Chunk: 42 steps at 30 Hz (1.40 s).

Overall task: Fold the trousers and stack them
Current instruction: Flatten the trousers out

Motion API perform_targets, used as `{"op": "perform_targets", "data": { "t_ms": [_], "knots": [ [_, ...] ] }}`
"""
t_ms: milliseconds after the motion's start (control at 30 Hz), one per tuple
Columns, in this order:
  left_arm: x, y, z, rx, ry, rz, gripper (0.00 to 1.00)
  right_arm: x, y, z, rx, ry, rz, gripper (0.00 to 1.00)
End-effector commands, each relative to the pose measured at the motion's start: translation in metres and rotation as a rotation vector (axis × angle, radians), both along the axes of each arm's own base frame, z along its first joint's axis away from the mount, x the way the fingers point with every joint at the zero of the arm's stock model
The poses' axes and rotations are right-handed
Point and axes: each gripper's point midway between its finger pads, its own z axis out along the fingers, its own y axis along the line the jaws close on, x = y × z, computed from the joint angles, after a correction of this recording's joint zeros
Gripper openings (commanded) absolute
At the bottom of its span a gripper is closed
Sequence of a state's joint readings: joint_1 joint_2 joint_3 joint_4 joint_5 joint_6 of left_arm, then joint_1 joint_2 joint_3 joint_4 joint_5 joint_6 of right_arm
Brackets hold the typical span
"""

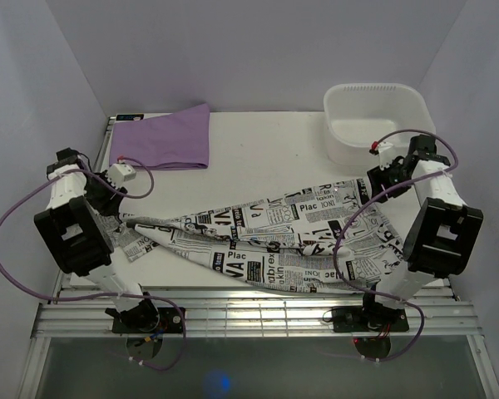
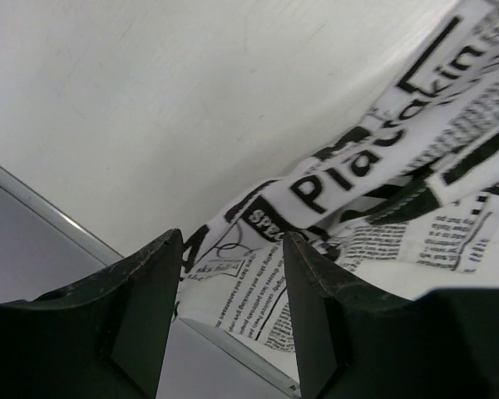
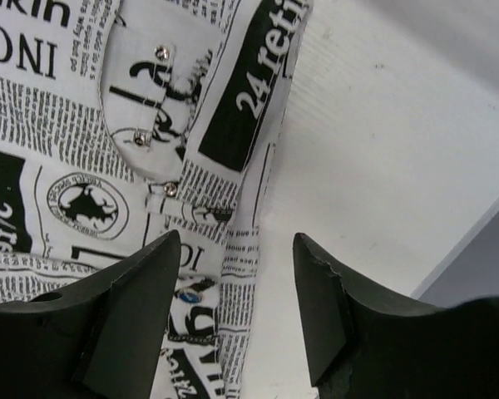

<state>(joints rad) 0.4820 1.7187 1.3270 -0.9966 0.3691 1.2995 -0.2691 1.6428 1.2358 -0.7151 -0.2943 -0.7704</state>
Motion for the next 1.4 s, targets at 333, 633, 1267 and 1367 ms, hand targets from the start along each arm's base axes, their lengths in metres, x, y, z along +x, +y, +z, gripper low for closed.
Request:
{"op": "perform_targets", "data": {
  "t_ms": [333, 633, 1267, 1367],
  "knots": [
    [-0.003, 0.061, -0.058, 0.083, 0.193, 0.023, 0.61, 0.021, 0.044, -0.066, 0.076, 0.093, 0.064, 0.63],
    [0.117, 0.077, -0.012, 0.134, -0.033, 0.079, 0.00, 0.003, -0.052, -0.088, -0.142, 0.004, -0.351, 0.50],
    [-0.026, 0.010, -0.001, -0.243, 0.200, 0.110, 0.66, -0.037, -0.013, -0.018, -0.015, 0.113, -0.052, 0.82],
    [-0.042, 0.003, -0.019, -0.266, 0.229, 0.143, 0.65, -0.055, -0.013, -0.019, -0.039, 0.168, -0.018, 0.92]
  ]
}}
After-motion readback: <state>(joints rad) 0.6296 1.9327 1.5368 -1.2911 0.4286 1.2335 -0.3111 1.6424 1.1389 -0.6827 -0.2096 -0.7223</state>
